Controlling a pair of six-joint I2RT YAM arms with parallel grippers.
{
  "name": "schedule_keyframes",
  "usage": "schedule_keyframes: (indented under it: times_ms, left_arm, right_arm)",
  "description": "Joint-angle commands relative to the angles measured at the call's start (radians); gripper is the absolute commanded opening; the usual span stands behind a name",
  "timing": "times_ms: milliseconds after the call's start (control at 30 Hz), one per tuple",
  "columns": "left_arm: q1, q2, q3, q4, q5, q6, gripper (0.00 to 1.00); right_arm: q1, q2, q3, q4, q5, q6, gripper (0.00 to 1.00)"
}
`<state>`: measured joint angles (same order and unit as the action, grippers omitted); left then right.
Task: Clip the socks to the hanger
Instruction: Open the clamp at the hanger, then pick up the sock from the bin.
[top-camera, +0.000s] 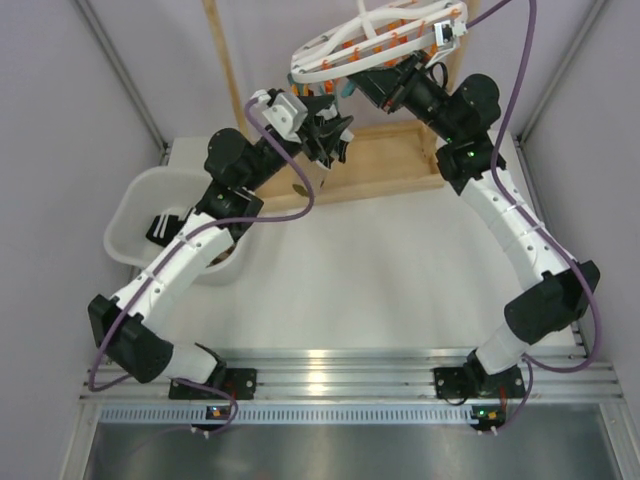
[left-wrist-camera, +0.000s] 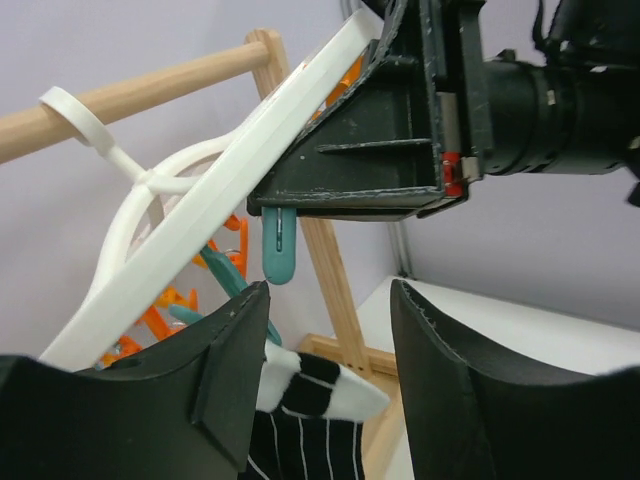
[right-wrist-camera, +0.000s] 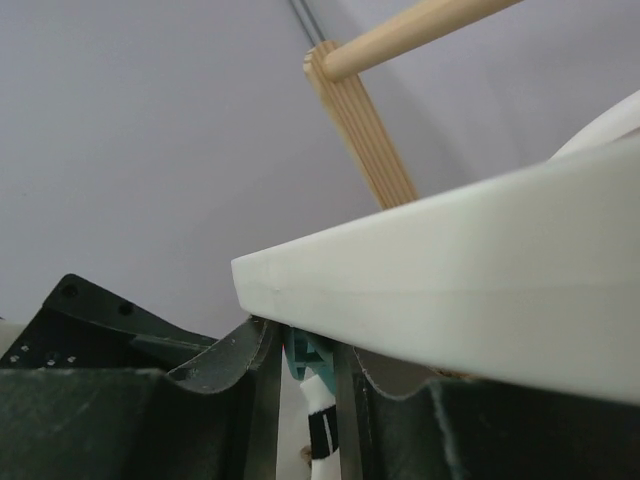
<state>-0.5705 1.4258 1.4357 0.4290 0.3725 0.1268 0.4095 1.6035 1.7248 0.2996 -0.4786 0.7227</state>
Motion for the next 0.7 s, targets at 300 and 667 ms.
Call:
schedule_keyframes:
  times_ms: [300, 667]
  left_arm:
    - [0.211, -0.277, 0.026, -0.476, 0.113, -0.343, 0.6]
    - [0.644, -0.222, 0.146, -1.099, 0.435, 0.011, 0.55]
  right_arm:
    - [-0.028, -0.034, -0.002, -0.013, 0.011, 0.08, 0.0]
    - [-0.052, 0.019, 0.125, -0.214, -0.241, 0.081, 0.0]
